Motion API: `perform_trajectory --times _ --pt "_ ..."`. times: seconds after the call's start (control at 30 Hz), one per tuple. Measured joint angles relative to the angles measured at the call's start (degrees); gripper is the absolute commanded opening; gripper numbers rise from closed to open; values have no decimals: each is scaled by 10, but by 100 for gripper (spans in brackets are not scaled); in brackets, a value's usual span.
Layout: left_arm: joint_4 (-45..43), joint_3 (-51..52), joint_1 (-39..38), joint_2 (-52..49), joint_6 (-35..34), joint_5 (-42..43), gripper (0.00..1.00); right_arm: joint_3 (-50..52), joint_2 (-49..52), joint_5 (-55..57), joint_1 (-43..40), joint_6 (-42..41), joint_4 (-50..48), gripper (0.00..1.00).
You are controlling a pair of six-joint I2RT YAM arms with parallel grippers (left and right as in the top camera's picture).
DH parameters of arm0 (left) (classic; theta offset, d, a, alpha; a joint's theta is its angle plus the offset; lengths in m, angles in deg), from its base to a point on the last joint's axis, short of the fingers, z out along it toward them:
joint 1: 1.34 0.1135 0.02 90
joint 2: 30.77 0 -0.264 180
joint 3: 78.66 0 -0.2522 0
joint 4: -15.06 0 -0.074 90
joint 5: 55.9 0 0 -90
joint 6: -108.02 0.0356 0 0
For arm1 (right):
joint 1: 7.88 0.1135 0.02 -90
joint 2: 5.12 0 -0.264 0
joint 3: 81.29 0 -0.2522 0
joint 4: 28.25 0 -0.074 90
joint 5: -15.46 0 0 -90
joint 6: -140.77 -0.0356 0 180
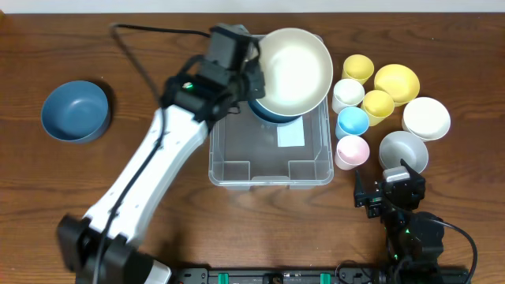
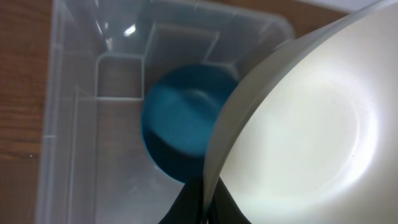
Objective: Pack container
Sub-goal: 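Carry the cream bowl over the bin with the left gripper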
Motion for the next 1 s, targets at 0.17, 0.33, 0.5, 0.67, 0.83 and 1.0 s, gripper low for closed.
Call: perform_trajectory --times 0.17,0.33,0.5,0.67,0.83,1.0 --pt "-14 0 0 -63 0 -21 6 0 0 0 0 0 0 99" --pt "-26 0 0 -99 0 -27 9 0 0 0 0 0 0 99" --pt "-51 0 0 -101 1 -30 51 0 0 0 0 0 0 99" --pt "-50 0 0 -101 0 -31 52 0 0 0 0 0 0 99" --pt "-7 0 0 -101 3 -31 50 0 0 0 0 0 0 99" --pt "79 0 0 -101 10 -31 46 0 0 0 0 0 0 99"
